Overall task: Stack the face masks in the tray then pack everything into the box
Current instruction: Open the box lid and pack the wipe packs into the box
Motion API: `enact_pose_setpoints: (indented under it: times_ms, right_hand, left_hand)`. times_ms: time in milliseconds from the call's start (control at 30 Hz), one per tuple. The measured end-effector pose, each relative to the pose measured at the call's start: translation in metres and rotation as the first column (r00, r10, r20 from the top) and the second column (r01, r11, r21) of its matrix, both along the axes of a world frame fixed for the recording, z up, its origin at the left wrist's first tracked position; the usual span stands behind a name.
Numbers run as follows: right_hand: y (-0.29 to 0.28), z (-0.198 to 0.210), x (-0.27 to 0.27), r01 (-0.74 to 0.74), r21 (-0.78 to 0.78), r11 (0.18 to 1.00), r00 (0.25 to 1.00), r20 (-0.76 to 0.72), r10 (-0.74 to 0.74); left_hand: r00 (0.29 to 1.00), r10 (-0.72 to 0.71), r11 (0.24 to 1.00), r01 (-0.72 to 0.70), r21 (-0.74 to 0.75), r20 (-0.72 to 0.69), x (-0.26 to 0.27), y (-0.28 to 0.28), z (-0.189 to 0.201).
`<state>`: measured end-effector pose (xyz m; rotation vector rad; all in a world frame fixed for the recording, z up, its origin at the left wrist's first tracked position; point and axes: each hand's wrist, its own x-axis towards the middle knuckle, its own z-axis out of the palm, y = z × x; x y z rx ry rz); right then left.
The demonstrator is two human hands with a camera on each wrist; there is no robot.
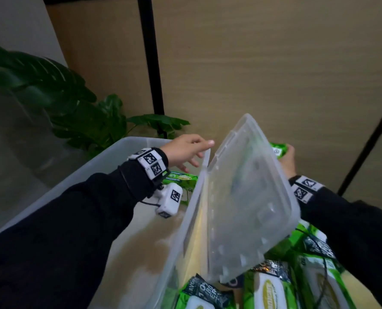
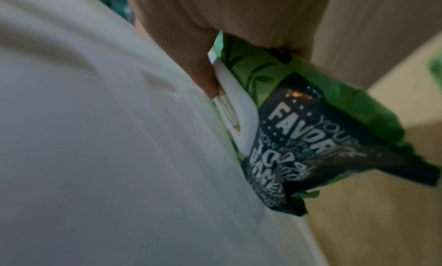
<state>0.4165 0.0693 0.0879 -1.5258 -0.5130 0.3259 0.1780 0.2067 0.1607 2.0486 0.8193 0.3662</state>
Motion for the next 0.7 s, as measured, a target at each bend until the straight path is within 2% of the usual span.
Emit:
enact_pose_setpoints:
  times_ms: [33,100,167,200,233,267,333,400,500,600,700]
  right_hand:
    - [-0.002,0.007,0.000,-0.020,0.032,0.999,1.000,-0.011,0.021]
    - [-0.005,0.026,-0.006,-0.047,0.081,0.996,0.999,-0.006,0.048]
    - [-0.007,0.039,-0.014,-0.067,0.092,0.994,0.998,-0.004,0.068]
    - [-0.007,0.044,-0.019,-0.089,0.104,0.991,0.996,-0.002,0.090]
    - [-0.009,0.047,-0.022,-0.107,0.104,0.989,0.994,-0.003,0.108]
    - [-0.010,0.052,-0.028,-0.114,0.108,0.988,0.993,0.007,0.114]
    - [-0.012,0.059,-0.035,-0.121,0.128,0.984,0.993,0.017,0.120]
    - [-0.012,0.064,-0.041,-0.125,0.126,0.984,0.992,0.008,0.125]
    - [-0.018,0.069,-0.049,-0.152,0.110,0.982,0.988,0.000,0.153]
    - [-0.028,0.073,-0.051,-0.166,0.120,0.979,0.985,-0.027,0.170]
    - [-0.043,0.078,-0.047,-0.147,0.116,0.982,0.987,-0.046,0.153]
  left_hand:
    - [0.999,-0.033,0.999,0.033,0.013,0.003,0.003,-0.015,0.006]
    - [0.998,-0.045,0.979,0.052,0.197,-0.038,0.008,-0.038,0.013]
    - [0.995,-0.002,0.886,0.050,0.461,-0.104,0.013,-0.058,0.024]
    - [0.995,0.002,0.853,0.048,0.519,-0.097,0.014,-0.067,0.031]
    - [0.996,-0.030,0.863,0.071,0.501,-0.089,0.015,-0.074,0.039]
    - [0.992,-0.087,0.900,0.119,0.420,-0.094,0.015,-0.080,0.046]
    - [0.966,-0.192,0.960,0.222,0.171,-0.176,0.014,-0.089,0.054]
    - [0.935,-0.242,0.964,0.263,0.047,-0.258,0.013,-0.098,0.054]
    - [0.955,-0.183,0.971,0.212,0.107,-0.233,0.015,-0.110,0.052]
    - [0.992,-0.078,0.986,0.091,0.138,-0.096,0.015,-0.111,0.057]
    - [1.000,0.018,0.990,-0.018,0.140,0.004,0.007,-0.104,0.064]
